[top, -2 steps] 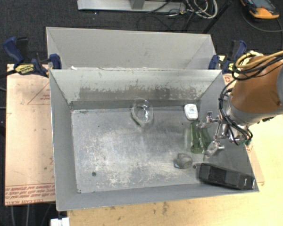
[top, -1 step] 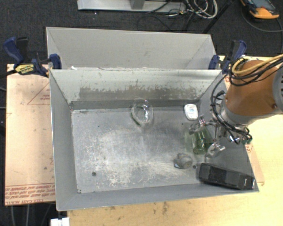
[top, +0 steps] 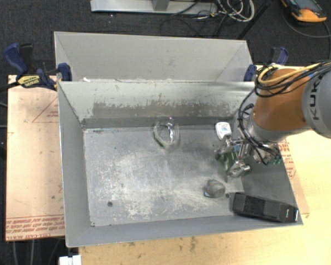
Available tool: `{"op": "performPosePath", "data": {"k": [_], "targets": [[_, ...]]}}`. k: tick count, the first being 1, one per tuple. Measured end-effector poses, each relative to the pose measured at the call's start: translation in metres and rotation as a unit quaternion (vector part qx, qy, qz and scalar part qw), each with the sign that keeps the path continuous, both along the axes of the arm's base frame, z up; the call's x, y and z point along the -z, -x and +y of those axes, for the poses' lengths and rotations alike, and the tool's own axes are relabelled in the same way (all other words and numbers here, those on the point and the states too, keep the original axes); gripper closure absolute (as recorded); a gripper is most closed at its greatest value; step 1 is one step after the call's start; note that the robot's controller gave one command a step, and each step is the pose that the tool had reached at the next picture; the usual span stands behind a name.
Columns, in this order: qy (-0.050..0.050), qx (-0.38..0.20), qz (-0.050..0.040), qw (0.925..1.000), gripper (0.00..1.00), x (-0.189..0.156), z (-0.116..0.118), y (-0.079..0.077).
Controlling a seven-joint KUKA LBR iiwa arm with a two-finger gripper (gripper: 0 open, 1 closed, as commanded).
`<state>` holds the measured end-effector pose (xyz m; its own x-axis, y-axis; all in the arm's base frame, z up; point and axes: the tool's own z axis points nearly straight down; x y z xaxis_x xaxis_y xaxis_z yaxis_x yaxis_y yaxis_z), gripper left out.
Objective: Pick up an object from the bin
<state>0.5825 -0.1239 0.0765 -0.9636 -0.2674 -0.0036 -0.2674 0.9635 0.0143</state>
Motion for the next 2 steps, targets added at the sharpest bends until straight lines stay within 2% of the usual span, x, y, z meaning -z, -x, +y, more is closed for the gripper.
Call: {"op": "performPosePath", "data": {"k": [1, 2], "targets": [[0.0, 0.0, -0.0001, 1.0, 1.0, 0.0, 0.0, 0.0], [0.002, 0.021, 0.0013, 0.9998, 1.0, -0.047, -0.012, -0.011]]}}
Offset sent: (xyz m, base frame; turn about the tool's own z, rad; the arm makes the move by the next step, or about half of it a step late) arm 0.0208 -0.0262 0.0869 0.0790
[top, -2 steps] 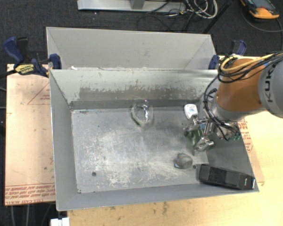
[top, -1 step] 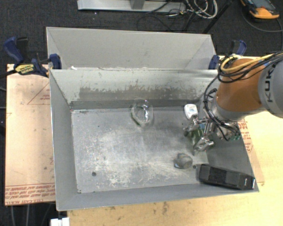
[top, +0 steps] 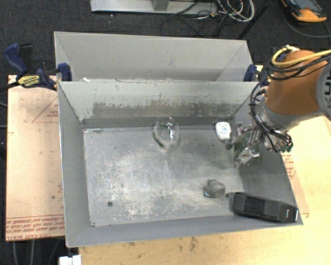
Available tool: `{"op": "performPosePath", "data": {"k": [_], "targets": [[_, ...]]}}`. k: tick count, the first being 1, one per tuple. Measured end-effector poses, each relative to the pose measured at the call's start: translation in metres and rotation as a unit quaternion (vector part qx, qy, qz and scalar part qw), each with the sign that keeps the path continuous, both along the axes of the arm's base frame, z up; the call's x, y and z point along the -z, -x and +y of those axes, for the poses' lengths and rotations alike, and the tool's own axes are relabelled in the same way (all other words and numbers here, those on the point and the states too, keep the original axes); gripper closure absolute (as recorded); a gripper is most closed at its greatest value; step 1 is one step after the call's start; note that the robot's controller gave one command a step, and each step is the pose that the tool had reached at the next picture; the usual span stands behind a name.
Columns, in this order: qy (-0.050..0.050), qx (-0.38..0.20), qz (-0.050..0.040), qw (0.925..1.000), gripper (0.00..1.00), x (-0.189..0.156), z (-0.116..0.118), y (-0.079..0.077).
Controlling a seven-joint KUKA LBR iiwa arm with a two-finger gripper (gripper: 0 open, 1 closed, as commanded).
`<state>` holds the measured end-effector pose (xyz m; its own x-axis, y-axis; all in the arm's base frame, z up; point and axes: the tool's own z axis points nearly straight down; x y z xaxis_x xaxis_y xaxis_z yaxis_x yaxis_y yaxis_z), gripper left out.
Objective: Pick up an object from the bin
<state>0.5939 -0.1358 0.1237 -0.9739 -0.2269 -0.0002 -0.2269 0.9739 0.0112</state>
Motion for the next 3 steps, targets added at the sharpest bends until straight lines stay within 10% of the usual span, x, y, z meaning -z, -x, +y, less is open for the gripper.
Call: {"op": "performPosePath", "data": {"k": [3], "targets": [[0.004, 0.001, -0.0001, 1.0, 1.0, -0.088, -0.01, -0.005]]}}
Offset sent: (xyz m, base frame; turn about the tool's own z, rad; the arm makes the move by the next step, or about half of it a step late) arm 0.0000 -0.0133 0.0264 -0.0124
